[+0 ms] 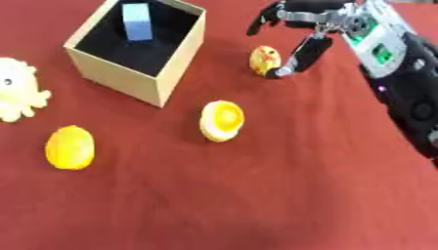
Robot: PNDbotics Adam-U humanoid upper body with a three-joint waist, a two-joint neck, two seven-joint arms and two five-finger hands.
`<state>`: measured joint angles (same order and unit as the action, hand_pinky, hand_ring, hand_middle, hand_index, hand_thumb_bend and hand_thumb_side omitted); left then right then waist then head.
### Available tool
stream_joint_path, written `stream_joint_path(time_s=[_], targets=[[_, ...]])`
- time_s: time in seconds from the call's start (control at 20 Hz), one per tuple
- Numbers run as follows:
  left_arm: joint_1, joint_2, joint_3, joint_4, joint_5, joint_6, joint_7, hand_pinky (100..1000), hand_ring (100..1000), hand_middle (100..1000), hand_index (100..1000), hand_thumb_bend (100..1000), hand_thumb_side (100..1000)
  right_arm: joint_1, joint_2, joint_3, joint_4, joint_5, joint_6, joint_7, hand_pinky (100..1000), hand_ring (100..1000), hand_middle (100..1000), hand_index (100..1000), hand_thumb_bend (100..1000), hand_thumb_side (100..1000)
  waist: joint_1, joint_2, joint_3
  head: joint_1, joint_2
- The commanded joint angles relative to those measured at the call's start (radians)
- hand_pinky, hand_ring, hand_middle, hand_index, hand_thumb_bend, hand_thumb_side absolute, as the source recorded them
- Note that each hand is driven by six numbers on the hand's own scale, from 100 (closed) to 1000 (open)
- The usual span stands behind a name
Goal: Pick up objects on the table and place them in the box.
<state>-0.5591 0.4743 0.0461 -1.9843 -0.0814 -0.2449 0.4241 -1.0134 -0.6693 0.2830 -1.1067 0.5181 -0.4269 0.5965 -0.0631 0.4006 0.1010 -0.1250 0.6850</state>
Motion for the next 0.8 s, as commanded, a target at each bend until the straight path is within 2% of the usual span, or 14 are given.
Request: stream_joint_path(time_s=[0.05, 0.4, 0.8], targets=[[-0.010, 0.010, 0.000, -0.016, 0.004, 0.003, -0.003, 770, 764, 804, 900, 323, 703, -0.026, -0.005, -0.024, 0.026, 0.063, 0.003, -0.036, 870, 943, 775, 844, 494, 190, 0.006, -0.019, 0.000, -0.006, -0.010], [-0.007, 0.006, -0.001, -0.016, 0.007, 0.005, -0.004, 770, 764, 804, 899, 321, 707, -0.030, 0.017, -0.040, 0.089, 0.123, 0.004, -0.082, 867, 938, 764, 835, 430, 180, 0.005, -0.016, 0.001, -0.010, -0.014], [-0.005, 0.004, -0.001, -0.016, 0.009, 0.006, -0.004, 770, 764, 804, 899, 318, 710, -0.026, 0.033, -0.048, 0.139, 0.166, 0.001, -0.104, 862, 927, 743, 816, 427, 164, 0.006, -0.011, 0.002, -0.010, -0.016]])
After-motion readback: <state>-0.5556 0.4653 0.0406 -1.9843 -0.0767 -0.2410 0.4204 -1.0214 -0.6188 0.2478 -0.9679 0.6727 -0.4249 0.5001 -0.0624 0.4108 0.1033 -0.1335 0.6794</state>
